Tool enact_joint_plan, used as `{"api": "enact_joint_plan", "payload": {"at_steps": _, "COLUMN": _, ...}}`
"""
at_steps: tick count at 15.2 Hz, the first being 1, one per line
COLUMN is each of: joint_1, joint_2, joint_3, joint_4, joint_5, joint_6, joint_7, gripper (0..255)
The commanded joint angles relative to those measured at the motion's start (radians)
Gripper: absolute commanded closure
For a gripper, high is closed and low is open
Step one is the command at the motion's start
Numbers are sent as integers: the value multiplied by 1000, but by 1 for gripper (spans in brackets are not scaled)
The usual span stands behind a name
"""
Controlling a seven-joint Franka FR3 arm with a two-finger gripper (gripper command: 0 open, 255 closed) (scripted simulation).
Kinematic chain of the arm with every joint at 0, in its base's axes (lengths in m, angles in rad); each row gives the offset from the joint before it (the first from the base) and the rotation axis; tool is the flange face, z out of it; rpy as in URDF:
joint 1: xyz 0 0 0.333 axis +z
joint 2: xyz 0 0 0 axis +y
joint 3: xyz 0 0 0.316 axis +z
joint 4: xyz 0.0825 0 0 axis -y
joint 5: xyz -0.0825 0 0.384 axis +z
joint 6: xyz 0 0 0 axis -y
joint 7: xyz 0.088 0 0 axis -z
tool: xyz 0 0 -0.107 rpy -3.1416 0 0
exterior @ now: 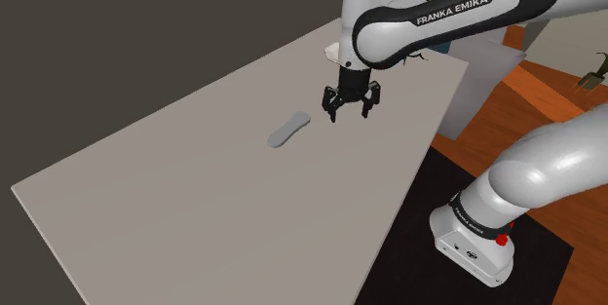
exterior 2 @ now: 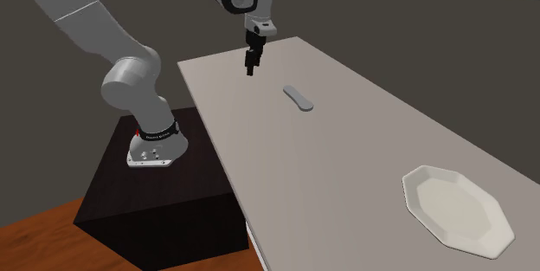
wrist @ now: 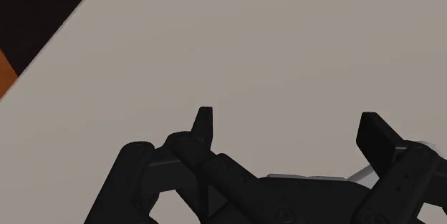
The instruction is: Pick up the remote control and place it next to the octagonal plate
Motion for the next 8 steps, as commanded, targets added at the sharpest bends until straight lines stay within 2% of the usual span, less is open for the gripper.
{"api": "enact_joint_plan", "payload": {"at_steps": 1, "joint_1": -18, "joint_2": 82, "joint_3": 35, "joint_4": 28, "joint_5": -16, "joint_6": 67, "joint_7": 107, "gripper": 0}}
{"api": "enact_joint_plan", "payload": {"at_steps": 4, "joint_1": -41, "joint_2": 211, "joint_3": 73, "joint_4": 84, "joint_5": -70, "joint_6": 150, "joint_7": 266, "gripper": 0}}
{"api": "enact_joint_plan", "payload": {"at_steps": 8, "joint_1": -51, "joint_2": 388, "joint_3": 88, "joint_4": 178, "joint_5": -181, "joint_6": 236, "joint_7": 490, "gripper": 0}}
